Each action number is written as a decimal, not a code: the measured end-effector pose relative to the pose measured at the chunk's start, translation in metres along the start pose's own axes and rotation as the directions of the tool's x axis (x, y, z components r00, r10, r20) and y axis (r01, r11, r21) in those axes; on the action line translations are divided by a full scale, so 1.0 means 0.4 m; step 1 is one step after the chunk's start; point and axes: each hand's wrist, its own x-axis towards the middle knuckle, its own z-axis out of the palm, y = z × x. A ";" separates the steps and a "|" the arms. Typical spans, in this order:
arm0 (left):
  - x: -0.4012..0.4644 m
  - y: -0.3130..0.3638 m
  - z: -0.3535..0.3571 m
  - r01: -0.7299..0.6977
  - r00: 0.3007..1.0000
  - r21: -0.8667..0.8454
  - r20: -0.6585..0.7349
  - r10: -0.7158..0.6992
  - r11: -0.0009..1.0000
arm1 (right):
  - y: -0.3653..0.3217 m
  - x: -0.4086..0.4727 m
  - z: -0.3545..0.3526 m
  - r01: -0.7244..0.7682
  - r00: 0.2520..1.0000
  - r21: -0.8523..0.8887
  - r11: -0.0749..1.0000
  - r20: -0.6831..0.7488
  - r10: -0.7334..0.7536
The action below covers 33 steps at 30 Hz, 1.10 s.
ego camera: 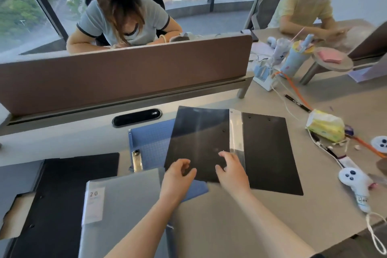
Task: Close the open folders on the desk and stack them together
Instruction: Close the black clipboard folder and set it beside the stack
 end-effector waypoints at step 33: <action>0.251 0.175 0.425 0.038 0.995 0.553 0.052 -0.080 0.833 | 0.151 0.653 -0.183 0.207 0.946 -0.301 0.931 0.302 -0.113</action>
